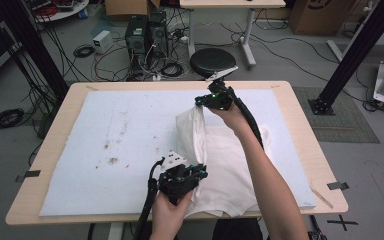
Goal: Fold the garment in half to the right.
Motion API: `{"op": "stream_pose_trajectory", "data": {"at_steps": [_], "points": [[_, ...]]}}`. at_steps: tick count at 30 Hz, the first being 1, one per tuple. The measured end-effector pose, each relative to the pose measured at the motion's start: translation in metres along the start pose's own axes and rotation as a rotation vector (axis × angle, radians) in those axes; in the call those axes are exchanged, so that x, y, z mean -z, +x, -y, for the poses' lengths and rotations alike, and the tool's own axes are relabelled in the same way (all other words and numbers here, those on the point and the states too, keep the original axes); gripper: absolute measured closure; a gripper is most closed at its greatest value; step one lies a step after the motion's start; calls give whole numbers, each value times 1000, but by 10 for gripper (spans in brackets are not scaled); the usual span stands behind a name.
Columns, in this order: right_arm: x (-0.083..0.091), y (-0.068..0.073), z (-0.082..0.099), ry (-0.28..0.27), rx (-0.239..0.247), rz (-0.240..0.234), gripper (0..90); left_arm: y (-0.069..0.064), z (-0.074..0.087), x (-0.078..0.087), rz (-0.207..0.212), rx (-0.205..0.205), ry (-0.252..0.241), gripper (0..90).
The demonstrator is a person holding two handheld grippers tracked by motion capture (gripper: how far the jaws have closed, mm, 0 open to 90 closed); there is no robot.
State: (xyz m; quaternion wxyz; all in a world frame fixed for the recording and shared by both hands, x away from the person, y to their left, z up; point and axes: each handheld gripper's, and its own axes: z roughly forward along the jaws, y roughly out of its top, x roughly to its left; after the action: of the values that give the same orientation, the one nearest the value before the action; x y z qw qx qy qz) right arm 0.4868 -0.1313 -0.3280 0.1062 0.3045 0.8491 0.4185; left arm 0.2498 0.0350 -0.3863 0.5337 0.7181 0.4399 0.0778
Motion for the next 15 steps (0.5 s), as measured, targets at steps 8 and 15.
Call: {"op": "stream_pose_trajectory", "data": {"at_steps": [8,15], "points": [[27,-22,18,-5,-14,37,885,-19,-4,-26,48,-9,11,805],[47,-42,36,0,-38,72,885,-33,-7,-51,75,-21,34,804]]}}
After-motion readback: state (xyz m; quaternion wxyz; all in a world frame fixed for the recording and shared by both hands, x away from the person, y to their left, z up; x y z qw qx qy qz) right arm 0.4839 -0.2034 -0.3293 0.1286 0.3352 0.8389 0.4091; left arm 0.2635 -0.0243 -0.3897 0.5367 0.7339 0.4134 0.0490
